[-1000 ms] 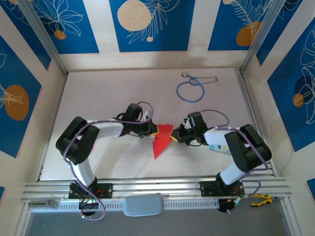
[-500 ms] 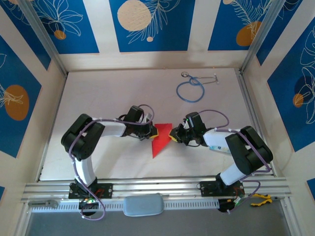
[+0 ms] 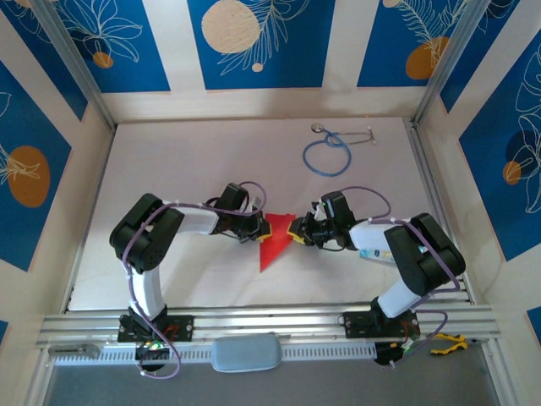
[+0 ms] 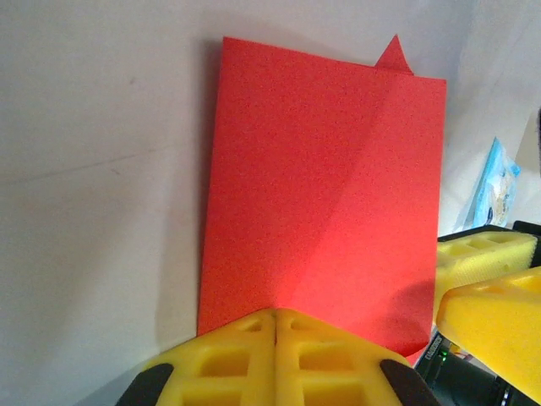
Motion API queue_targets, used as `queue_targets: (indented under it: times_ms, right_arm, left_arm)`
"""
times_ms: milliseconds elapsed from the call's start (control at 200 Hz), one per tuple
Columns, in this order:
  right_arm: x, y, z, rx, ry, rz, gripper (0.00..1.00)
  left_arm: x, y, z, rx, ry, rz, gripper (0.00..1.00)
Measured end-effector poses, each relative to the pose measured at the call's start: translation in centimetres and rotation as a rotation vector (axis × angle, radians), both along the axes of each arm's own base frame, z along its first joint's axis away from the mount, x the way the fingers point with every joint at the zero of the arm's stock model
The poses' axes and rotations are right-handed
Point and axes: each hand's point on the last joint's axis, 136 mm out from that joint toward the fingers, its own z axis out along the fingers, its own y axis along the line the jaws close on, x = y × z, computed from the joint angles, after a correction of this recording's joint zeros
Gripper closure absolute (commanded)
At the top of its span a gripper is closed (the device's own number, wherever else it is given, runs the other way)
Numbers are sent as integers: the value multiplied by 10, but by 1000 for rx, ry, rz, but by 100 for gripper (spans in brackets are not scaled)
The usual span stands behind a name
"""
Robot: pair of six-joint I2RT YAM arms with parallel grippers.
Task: Fold a paper plane with a square sheet of paper (pick it up from the middle)
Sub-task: Fold the wing for the fifth time at the center of the table.
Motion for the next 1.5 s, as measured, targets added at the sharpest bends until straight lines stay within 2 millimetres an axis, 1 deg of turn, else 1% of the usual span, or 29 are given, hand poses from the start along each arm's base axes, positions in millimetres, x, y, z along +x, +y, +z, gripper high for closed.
queue_targets:
  times_ms: [105,275,415,625,820,970,1091,1161,1201,1276,1341,1456,1501]
  right_arm:
    - [1,1,-2,5,-1,24,75]
    - [9,5,2,16,-36,62,75]
    - [14,4,4,14,-56,73,75]
    - [18,1,-3,12,-45,84,76]
    - [22,4,-5,15,-40,97,80]
    - [21,5,-6,21,-37,108,86]
    - [20,5,-10,17,-30,112,93]
    - [21,3,-10,16,-29,110,96]
    - [21,3,-10,16,-27,106,97]
    - [22,2,-10,14,-23,97,98]
    - [23,0,-7,11,-24,84,99]
    - [25,-4,4,1,-39,37,100]
    - [27,-6,10,-1,-42,15,100]
  left_arm:
    - [1,-1,0,-4,-3,-1,100]
    - [1,-1,0,-7,-4,-2,100]
    - [2,-2,0,-11,-8,-3,100]
    - [2,-3,1,-18,-11,-7,100]
    - [2,-3,1,-21,-13,-7,100]
    - [3,-4,2,-25,-19,-7,100]
    - [4,-4,3,-26,-21,-7,100]
    - [4,-5,3,-28,-24,-7,95]
    - [4,-5,4,-29,-27,-6,93]
    - [4,-4,9,-35,-41,-4,92]
    - [4,-2,19,-40,-74,-6,89]
    - [8,0,46,-43,-179,-18,86]
    - [9,1,57,-36,-232,-29,83]
